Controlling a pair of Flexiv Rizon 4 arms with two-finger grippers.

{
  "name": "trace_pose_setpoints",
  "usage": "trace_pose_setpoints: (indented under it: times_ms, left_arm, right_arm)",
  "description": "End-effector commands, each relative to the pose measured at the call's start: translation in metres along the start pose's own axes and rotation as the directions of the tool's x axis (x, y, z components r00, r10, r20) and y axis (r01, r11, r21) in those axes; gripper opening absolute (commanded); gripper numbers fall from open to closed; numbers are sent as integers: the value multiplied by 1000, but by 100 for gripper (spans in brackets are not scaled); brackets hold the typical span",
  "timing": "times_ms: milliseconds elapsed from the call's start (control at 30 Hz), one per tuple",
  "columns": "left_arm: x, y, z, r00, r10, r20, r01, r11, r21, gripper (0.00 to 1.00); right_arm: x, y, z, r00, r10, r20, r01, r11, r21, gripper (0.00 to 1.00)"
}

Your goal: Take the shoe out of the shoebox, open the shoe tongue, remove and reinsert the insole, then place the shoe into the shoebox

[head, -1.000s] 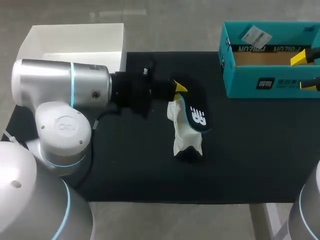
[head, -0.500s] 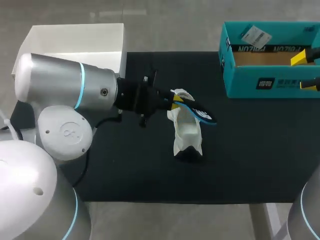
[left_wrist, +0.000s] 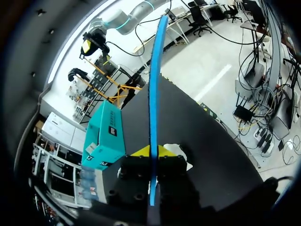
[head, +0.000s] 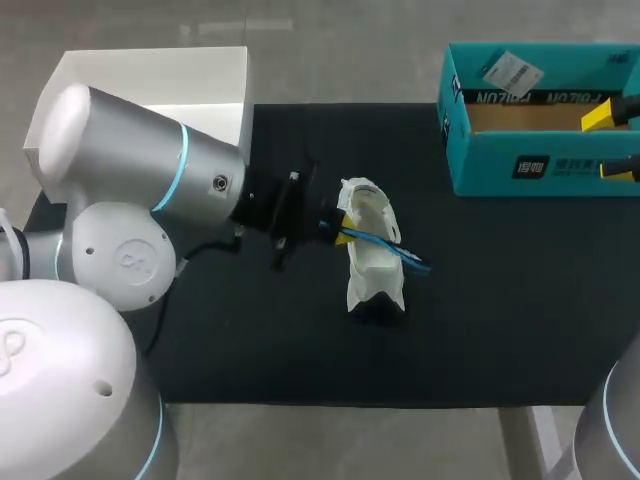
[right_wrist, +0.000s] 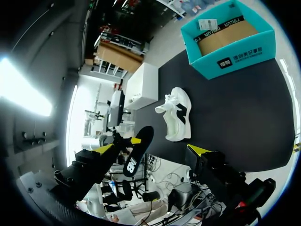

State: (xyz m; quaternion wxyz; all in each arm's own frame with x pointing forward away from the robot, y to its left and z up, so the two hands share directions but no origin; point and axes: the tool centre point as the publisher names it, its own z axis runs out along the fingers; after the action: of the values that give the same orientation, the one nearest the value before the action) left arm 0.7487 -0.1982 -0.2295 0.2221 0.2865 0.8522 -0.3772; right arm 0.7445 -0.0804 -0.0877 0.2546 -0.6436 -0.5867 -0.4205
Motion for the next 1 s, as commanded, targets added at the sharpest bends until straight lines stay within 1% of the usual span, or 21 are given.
trace_pose_setpoints:
  times_ms: [33, 433, 467, 500, 533, 567, 633, 667, 700, 767, 1000]
  left_arm:
    - [-6, 8, 2, 1000, 5, -20, -4, 999, 43, 0]
    - [-6, 8, 2, 1000, 5, -20, -4, 999, 43, 0]
    - [-7, 7, 3, 1000, 5, 4, -6, 996, 85, 0]
    - [-7, 7, 5, 1000, 5, 18, -7, 994, 111, 0]
    - [-8, 7, 8, 999, 17, 33, -21, 994, 106, 0]
    - [-8, 7, 9, 999, 24, 45, -29, 991, 133, 0]
    - [-9, 8, 13, 998, 40, 49, -47, 987, 153, 0]
    - [-9, 8, 15, 998, 42, 40, -49, 982, 181, 0]
    - [-9, 8, 17, 998, 51, 33, -56, 983, 174, 0]
    - [-9, 8, 23, 997, 68, 19, -71, 977, 202, 0]
    - [-12, 8, 48, 992, 125, -22, -115, 957, 265, 0]
  right_arm:
    - [0, -1, 0, 1000, 1, 3, -1, 1000, 0, 100]
    - [0, -1, 0, 1000, 1, 3, -1, 1000, 0, 100]
    - [0, -1, 0, 1000, 1, 3, -1, 1000, 0, 100]
    - [0, -1, 0, 1000, 1, 3, -1, 1000, 0, 100]
    - [0, -1, 0, 1000, 1, 3, -1, 1000, 0, 100]
    - [0, -1, 0, 1000, 1, 3, -1, 1000, 0, 100]
    - [0, -1, 0, 1000, 1, 3, -1, 1000, 0, 100]
    - [0, -1, 0, 1000, 1, 3, -1, 1000, 0, 100]
    - [0, -1, 0, 1000, 1, 3, -1, 1000, 0, 100]
    - [0, -1, 0, 1000, 1, 3, -1, 1000, 0, 100]
    - [0, -1, 0, 1000, 1, 3, -1, 1000, 0, 100]
